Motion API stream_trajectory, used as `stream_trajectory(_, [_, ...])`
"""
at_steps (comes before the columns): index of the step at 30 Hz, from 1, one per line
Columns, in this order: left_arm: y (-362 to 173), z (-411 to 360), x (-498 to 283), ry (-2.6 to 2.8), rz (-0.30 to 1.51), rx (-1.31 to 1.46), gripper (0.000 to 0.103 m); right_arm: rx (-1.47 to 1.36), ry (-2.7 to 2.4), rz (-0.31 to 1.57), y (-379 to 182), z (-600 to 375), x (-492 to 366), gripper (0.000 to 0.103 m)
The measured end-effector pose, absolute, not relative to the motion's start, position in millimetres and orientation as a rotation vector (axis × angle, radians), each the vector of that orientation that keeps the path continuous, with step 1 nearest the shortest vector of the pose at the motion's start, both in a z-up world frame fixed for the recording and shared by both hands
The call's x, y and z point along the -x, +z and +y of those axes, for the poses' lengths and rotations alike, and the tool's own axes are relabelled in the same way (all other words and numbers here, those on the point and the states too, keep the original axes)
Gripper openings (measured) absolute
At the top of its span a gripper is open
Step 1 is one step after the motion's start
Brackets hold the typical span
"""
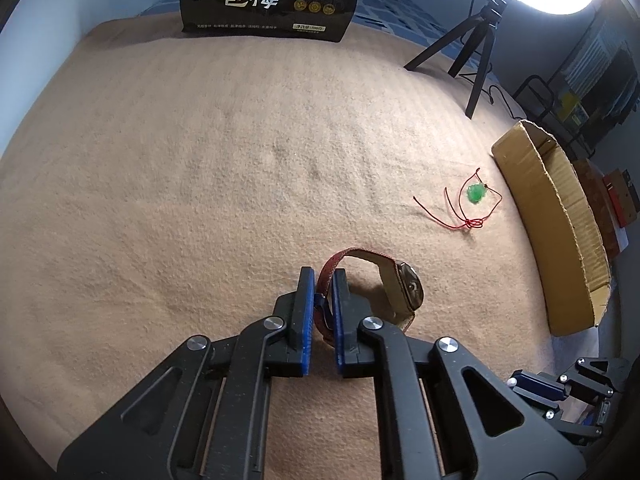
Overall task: Organize jewelry
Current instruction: 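Lift the watch and pearl and carry both over the cardboard box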
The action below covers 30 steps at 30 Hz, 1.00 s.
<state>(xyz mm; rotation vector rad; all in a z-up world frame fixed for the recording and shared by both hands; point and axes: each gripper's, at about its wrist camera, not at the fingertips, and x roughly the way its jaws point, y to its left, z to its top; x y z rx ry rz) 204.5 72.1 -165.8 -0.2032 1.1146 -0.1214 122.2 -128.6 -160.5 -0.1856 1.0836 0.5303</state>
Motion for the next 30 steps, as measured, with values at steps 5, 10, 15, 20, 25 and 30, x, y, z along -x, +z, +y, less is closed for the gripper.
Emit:
stream_trajectory(5, [-156, 73, -202, -0.140, 1.095, 0.241, 0.006, 0.170, 0.522, 1.061, -151, -132, -119, 0.008])
stream_trajectory(10, [-136, 64, -198, -0.176, 1.054, 0.257, 0.006, 0.143, 0.511, 1.029, -137, -138, -121, 0.008])
stream_trajectory(15, [-118, 49, -197, -0.216, 1.017, 0.257, 0.006, 0.112, 0.492, 0.990, -122, -146, -123, 0.008])
stream_trajectory(20, [-104, 32, -198, -0.251, 0.991, 0.259, 0.006, 0.088, 0.466, 0.955, -108, -161, -127, 0.008])
stream_trajectory(25, [-92, 13, -199, -0.279, 0.967, 0.258, 0.006, 0.048, 0.419, 0.924, -95, -185, -134, 0.008])
stream_trajectory(30, [-83, -8, -201, -0.312, 0.953, 0.259, 0.006, 0.010, 0.363, 0.898, -84, -211, -144, 0.008])
